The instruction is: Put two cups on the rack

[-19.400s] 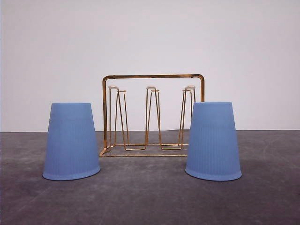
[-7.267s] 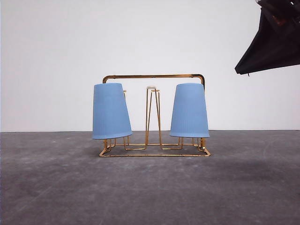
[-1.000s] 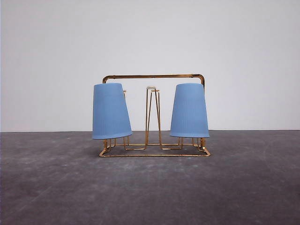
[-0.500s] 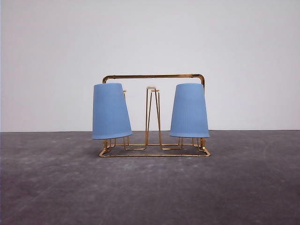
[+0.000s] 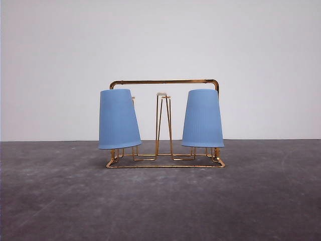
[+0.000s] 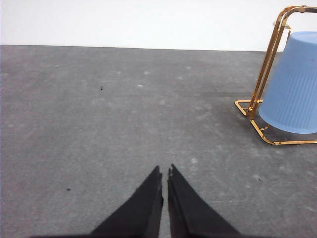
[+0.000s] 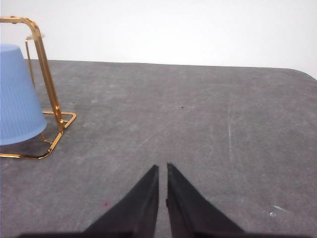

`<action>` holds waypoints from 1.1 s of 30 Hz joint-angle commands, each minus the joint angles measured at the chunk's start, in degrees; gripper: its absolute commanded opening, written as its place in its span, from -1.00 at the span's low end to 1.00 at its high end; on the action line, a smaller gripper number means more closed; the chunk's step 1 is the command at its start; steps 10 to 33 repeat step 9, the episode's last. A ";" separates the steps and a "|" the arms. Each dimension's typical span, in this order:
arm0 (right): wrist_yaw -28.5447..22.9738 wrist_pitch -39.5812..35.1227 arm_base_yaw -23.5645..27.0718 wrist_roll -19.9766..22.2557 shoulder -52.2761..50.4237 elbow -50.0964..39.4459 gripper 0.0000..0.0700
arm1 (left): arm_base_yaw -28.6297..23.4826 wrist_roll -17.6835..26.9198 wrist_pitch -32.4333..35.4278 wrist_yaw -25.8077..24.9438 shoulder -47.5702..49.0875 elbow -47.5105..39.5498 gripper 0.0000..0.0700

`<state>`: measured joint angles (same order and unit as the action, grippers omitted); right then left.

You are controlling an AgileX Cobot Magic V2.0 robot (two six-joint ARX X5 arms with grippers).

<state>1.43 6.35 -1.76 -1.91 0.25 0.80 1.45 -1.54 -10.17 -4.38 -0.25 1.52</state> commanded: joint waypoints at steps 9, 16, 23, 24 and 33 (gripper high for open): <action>0.02 -0.76 0.02 -0.47 -0.04 -0.09 -0.92 | -0.04 -0.30 -0.32 0.11 0.00 -0.81 -1.00; 0.02 -0.76 0.02 -0.47 -0.04 -0.09 -0.92 | -0.04 -0.30 -0.32 0.11 0.00 -0.81 -1.00; 0.02 -0.76 0.02 -0.47 -0.04 -0.09 -0.92 | -0.04 -0.30 -0.32 0.11 0.00 -0.81 -1.00; 0.02 -0.76 0.02 -0.47 -0.04 -0.09 -0.92 | -0.04 -0.30 -0.32 0.11 0.00 -0.81 -1.00; 0.02 -0.76 0.02 -0.47 -0.04 -0.09 -0.92 | -0.04 -0.30 -0.32 0.11 0.00 -0.81 -1.00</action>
